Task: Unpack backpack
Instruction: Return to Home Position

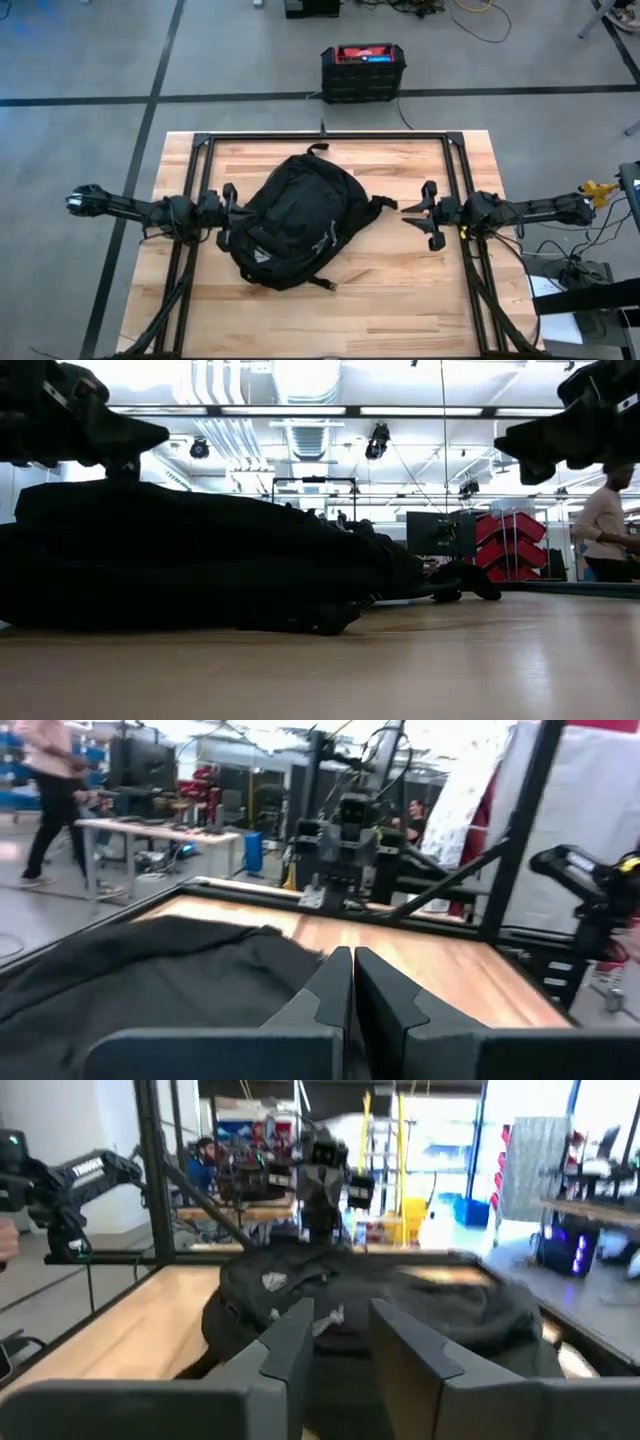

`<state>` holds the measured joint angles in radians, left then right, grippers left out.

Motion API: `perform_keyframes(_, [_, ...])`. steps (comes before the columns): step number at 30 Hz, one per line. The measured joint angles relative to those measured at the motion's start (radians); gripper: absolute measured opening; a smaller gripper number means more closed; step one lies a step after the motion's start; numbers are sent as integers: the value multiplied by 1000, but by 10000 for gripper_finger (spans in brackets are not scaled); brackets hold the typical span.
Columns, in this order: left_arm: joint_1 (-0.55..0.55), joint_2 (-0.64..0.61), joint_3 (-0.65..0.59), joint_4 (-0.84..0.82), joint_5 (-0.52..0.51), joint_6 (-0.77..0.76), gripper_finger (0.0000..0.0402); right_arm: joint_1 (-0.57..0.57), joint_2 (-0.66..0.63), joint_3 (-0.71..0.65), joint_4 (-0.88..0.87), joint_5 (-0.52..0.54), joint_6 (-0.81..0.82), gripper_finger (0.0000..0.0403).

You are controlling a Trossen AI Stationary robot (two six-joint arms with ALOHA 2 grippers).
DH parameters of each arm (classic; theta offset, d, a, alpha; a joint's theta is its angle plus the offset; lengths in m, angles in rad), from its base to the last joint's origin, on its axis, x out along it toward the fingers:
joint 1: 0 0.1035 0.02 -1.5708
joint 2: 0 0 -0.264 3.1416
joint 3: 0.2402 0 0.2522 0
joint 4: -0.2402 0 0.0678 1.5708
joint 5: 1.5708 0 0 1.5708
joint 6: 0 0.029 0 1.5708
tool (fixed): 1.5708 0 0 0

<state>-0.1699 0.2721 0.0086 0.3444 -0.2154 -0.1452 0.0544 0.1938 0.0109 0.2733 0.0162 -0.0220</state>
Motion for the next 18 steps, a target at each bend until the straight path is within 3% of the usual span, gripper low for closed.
perform_keyframes(6, [0,-36,0,-47,74,11,0,-1,-38,0,-22,0,-68,10])
perform_keyframes(13, [5,-221,0,-202,129,35,0,-1,-164,0,-213,102,-70,2])
perform_keyframes(15, [8,-271,0,-256,87,29,0,0,-194,0,-233,135,-52,4])
perform_keyframes(18, [11,-250,0,-289,-48,9,0,-2,-186,1,-233,141,-31,2])
